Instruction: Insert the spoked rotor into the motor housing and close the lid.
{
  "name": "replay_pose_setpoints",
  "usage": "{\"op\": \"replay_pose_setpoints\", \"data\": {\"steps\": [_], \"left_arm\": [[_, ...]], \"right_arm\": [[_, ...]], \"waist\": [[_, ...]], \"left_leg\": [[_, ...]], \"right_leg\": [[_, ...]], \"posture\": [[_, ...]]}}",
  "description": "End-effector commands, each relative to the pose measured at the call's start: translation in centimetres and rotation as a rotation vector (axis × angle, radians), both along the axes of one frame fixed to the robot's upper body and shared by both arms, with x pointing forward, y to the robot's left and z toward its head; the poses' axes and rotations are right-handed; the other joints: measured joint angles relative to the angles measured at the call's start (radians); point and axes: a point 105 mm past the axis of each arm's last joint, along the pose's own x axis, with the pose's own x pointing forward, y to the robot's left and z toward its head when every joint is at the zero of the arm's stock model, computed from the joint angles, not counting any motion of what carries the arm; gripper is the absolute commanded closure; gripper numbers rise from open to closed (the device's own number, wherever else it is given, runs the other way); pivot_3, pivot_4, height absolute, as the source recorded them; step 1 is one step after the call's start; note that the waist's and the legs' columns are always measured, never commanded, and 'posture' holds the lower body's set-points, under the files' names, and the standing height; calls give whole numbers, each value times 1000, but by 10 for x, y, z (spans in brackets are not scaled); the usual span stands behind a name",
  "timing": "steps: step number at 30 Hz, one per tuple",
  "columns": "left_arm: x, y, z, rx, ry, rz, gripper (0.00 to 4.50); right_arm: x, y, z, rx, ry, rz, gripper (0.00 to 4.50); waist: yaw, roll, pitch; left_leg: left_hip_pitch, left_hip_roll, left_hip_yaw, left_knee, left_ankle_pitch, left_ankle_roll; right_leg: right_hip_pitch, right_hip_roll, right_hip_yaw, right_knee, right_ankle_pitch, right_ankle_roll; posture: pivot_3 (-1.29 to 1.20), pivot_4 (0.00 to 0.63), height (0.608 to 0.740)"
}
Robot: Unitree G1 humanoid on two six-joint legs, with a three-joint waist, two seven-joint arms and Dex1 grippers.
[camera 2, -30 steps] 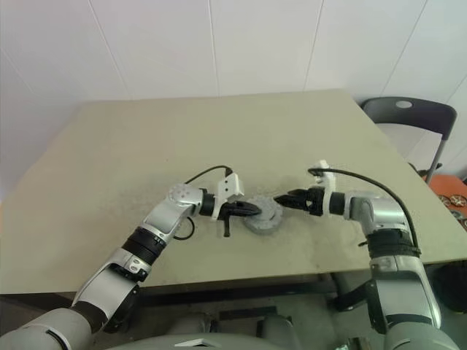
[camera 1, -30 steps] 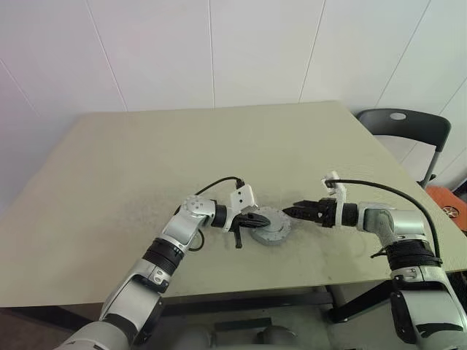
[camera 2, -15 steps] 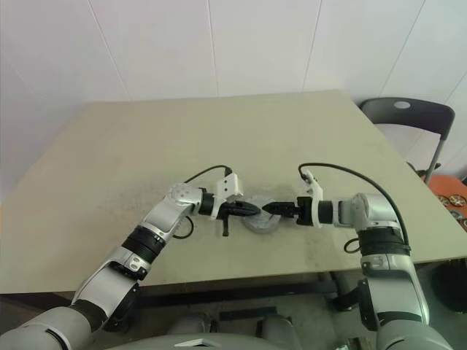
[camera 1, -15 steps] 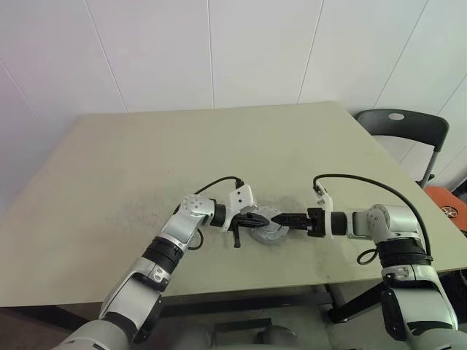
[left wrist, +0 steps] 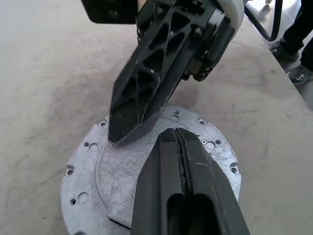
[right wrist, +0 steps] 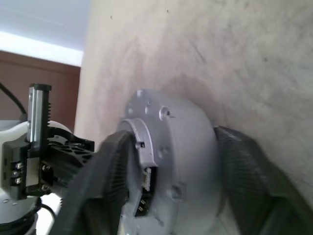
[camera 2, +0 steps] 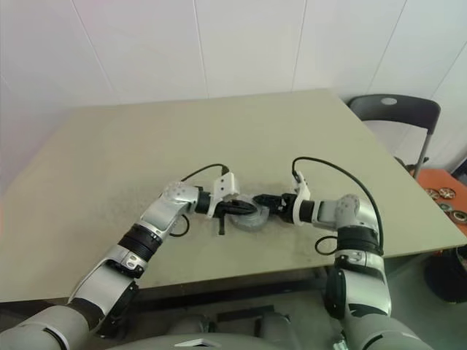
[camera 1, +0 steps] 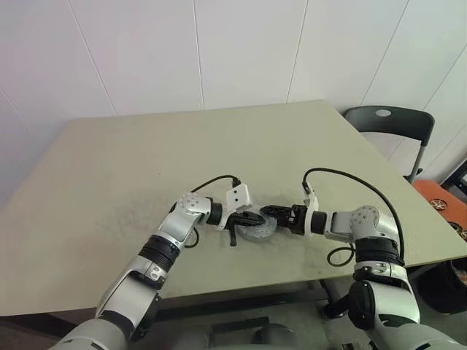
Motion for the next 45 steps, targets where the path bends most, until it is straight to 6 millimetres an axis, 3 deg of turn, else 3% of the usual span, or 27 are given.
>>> {"op": "replay_pose_setpoints", "data": {"steps": [1,2,11,15,17,19,22,26,32,37,41,45], "left_arm": [[-8,15,-34,113,91,31,4500],[-7,15,-34,111,91,32,4500],[-6,14,-28,73,81,56,4500],[11,10,-3,-86,56,162,4500],[28,13,22,-246,64,285,4500],[39,20,41,-379,99,376,4500],[40,31,55,-518,186,432,4500],[30,50,53,-591,264,496,4500],[23,102,47,-787,368,742,4500],[22,129,42,-975,474,893,3299],[21,124,51,-1213,609,869,1984],[17,104,37,-1219,746,875,693]], "right_arm": [[0,23,13,72,-24,74,2776],[0,23,13,73,-25,74,2999],[-4,31,14,104,-26,100,3192],[-5,31,12,91,-27,101,3194],[-5,32,12,96,-30,99,3194],[-5,33,12,104,-38,93,3209],[2,36,22,185,-74,46,3209],[25,30,35,294,-141,-117,3209],[51,22,48,385,-200,-315,3209],[63,30,50,444,-196,-398,3212],[68,42,50,475,-187,-431,3212],[67,36,53,500,-196,-438,3212]], "waist": [[2,0,0],[2,1,0],[3,2,0],[2,2,0],[3,1,0],[0,0,2],[1,-1,3],[7,0,4],[8,0,10],[8,0,10],[10,0,11],[9,-1,11]], "left_leg": [[0,0,0,0,0,0],[0,0,0,0,0,0],[6,0,0,0,0,0],[5,0,0,0,0,0],[5,0,0,0,0,0],[3,0,0,1,0,0],[-4,0,2,3,0,0],[-6,-1,3,3,1,0],[-6,-3,7,6,1,-1],[-6,-3,9,6,1,-1],[-6,-3,11,6,1,-1],[-7,-3,13,8,1,-1]], "right_leg": [[0,0,0,0,0,0],[0,0,0,0,0,0],[4,0,0,1,-1,1],[4,0,1,1,0,0],[4,0,1,1,0,0],[2,0,1,2,0,1],[-9,0,2,11,0,0],[-13,0,5,15,0,0],[-13,-2,10,15,0,0],[-13,-2,11,14,0,0],[-13,-2,12,14,0,0],[-13,-3,14,14,0,0]], "posture": [[0,0,740],[0,0,740],[0,0,740],[0,0,740],[0,0,740],[0,0,740],[0,0,740],[0,0,740],[0,0,740],[0,0,740],[0,0,740],[0,0,740]]}}
